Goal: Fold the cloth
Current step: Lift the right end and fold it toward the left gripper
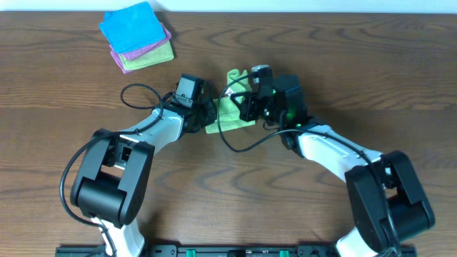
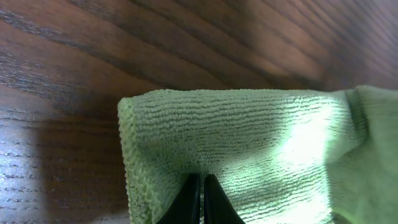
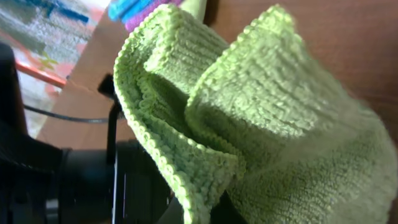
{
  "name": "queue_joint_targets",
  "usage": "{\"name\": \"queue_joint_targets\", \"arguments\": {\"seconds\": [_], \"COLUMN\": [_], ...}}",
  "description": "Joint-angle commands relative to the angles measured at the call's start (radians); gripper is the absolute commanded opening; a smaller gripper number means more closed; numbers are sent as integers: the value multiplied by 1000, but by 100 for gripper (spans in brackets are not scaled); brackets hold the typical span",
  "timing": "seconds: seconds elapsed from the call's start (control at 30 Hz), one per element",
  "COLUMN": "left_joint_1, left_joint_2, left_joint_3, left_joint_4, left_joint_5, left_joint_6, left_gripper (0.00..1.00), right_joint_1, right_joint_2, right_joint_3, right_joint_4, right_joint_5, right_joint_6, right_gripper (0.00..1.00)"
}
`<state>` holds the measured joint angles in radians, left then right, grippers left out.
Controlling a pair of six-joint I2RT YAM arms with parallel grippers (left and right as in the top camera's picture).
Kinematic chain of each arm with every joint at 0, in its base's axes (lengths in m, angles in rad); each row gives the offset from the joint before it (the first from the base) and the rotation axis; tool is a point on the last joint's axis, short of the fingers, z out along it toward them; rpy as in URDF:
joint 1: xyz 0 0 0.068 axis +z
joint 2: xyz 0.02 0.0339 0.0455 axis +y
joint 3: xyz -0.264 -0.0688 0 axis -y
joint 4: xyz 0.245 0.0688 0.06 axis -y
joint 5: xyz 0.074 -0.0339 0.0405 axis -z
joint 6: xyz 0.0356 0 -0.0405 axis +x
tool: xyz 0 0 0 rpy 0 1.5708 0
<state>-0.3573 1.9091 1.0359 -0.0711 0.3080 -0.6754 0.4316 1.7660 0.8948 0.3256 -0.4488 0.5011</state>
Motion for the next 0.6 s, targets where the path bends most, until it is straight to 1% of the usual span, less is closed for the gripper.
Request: {"name": "queue_joint_targets", "arguments": {"seconds": [0.0, 0.27, 0.4, 0.57], "left_joint_1": [0, 5, 6, 20], "left_joint_2": [6, -13, -40, -105], "left_joint_3": [28, 29, 36, 40], "left_joint_4": [-3, -1, -13, -34], "left_joint_5": [10, 36, 56, 43], "left_joint_6": [19, 26, 59, 103], "left_gripper": [6, 6, 6, 6], "right_joint_1": [10, 30, 45, 61], "right_joint_2": [-3, 13, 35, 66], "right_joint_3": [11, 11, 11, 11], "right_joint_4": [-33, -60, -61, -61], "right_joint_5": [34, 35, 39, 42], "right_joint_6": [-31, -92, -103, -121], "right_gripper": [1, 1, 1, 1]}}
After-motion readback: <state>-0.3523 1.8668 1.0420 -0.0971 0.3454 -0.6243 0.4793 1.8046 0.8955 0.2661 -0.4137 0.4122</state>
